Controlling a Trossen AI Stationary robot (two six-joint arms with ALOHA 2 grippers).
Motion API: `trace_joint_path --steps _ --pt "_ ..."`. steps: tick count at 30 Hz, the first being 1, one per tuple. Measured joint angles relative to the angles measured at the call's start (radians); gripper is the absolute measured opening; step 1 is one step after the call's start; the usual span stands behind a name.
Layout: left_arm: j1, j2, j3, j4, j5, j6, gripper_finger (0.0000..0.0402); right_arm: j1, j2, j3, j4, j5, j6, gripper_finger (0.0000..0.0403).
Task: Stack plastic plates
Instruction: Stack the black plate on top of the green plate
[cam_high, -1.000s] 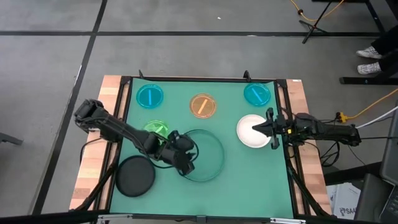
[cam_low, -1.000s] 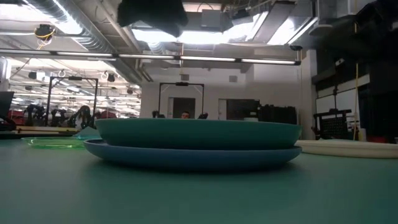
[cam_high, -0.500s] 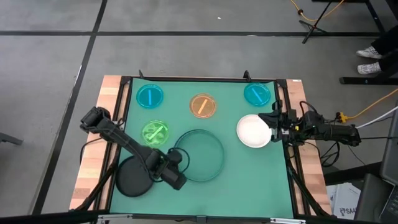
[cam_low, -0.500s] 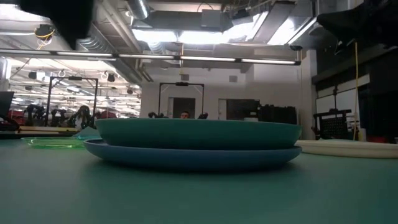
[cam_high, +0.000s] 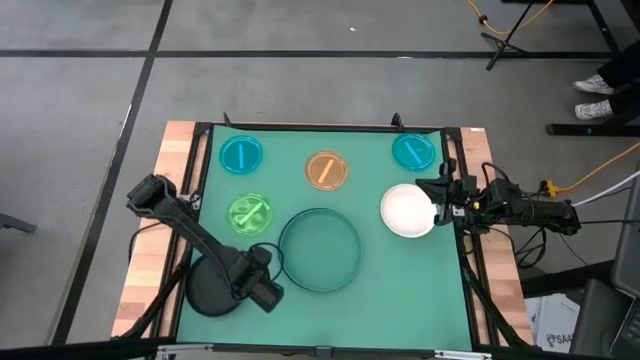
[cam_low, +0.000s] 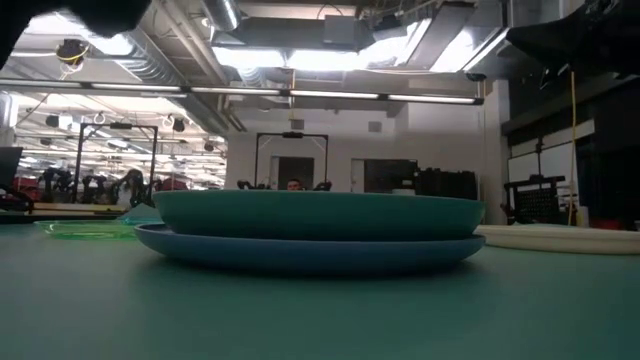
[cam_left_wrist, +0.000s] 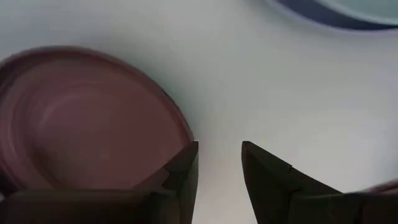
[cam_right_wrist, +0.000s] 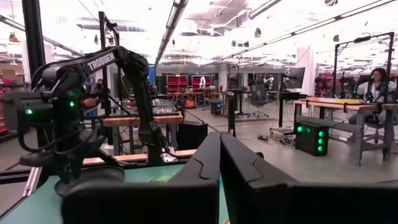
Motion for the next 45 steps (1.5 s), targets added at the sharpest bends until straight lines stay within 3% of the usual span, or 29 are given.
trace_joint_path --steps 25,32,45 --pt "0.0 0.0 -0.242 0.241 0.048 -0.054 0.0115 0.0 0.0 0.0 -0.02 -0.002 0.0 0.0001" --pt "-0.002 0.0 -0.257 0.266 0.045 -0.022 0.0114 0.0 0.0 0.0 -0.021 -0.004 0.0 0.0001" --pt "-0.002 0.0 -0.257 0.266 0.032 0.034 0.0037 0.0 0.0 0.0 -0.03 -0.001 0.0 0.0001"
